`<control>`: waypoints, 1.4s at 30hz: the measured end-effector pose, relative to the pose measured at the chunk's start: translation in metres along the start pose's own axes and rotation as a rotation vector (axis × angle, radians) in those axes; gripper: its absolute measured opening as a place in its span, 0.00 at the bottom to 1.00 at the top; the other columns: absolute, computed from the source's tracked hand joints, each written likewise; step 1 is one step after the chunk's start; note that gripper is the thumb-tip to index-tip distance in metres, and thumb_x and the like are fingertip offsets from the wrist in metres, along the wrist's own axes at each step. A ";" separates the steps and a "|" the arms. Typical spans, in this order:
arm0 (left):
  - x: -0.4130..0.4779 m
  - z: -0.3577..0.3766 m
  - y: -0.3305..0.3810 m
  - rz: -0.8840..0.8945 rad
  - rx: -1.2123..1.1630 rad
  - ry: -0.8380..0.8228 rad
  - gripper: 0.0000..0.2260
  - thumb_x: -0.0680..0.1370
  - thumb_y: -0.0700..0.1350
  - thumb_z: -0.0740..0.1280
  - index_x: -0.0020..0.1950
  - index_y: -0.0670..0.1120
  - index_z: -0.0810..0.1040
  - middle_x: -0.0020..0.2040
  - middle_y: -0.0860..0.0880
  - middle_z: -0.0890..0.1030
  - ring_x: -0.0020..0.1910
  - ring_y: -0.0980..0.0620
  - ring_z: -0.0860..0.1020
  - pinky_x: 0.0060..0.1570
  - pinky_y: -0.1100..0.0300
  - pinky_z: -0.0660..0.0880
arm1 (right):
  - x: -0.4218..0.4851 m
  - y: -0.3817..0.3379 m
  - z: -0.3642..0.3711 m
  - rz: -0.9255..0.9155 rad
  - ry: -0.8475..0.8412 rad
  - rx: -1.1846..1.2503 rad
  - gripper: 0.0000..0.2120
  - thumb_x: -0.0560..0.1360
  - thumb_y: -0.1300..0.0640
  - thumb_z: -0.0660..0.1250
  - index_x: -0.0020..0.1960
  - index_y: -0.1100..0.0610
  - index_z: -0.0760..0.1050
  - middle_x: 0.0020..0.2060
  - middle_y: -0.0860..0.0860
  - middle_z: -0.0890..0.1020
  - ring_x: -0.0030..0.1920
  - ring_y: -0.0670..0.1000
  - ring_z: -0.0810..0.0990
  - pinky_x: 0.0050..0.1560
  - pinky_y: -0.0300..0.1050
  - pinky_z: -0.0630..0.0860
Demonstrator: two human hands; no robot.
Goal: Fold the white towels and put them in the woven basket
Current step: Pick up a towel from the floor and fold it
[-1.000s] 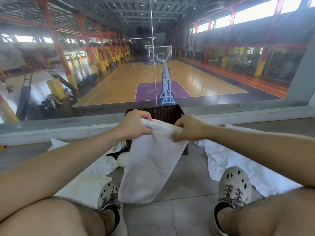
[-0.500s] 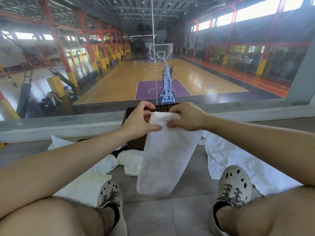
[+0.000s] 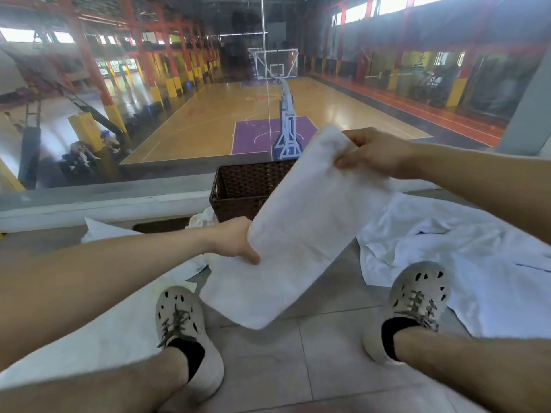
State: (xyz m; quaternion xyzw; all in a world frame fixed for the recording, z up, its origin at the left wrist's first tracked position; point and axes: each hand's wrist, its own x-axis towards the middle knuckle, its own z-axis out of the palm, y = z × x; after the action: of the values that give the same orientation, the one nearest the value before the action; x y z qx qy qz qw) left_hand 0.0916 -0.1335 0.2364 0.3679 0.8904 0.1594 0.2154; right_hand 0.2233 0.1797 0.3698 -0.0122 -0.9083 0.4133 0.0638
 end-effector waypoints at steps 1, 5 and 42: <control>0.002 0.016 -0.014 -0.044 0.038 -0.037 0.17 0.72 0.47 0.83 0.59 0.50 0.85 0.54 0.54 0.87 0.52 0.50 0.84 0.49 0.60 0.81 | -0.002 0.012 0.003 0.028 0.013 0.026 0.12 0.79 0.65 0.70 0.57 0.52 0.84 0.49 0.51 0.89 0.47 0.47 0.87 0.47 0.39 0.82; 0.000 0.066 -0.065 -0.033 0.016 0.107 0.24 0.69 0.58 0.76 0.65 0.62 0.78 0.59 0.58 0.82 0.57 0.52 0.80 0.52 0.53 0.77 | -0.008 0.080 0.024 0.135 0.021 0.000 0.09 0.78 0.66 0.71 0.53 0.54 0.84 0.49 0.55 0.87 0.49 0.54 0.86 0.47 0.47 0.82; 0.106 0.347 -0.062 0.239 0.449 0.049 0.32 0.86 0.69 0.44 0.88 0.59 0.43 0.88 0.47 0.38 0.86 0.45 0.34 0.83 0.36 0.43 | -0.102 0.355 0.253 1.149 0.125 0.165 0.18 0.68 0.47 0.82 0.50 0.58 0.83 0.46 0.53 0.87 0.48 0.57 0.86 0.57 0.56 0.84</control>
State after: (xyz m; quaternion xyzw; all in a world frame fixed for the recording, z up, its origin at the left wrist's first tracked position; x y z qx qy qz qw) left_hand 0.1618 -0.0558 -0.1169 0.5054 0.8585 -0.0093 0.0863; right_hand 0.2819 0.2165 -0.0727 -0.5221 -0.7154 0.4496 -0.1166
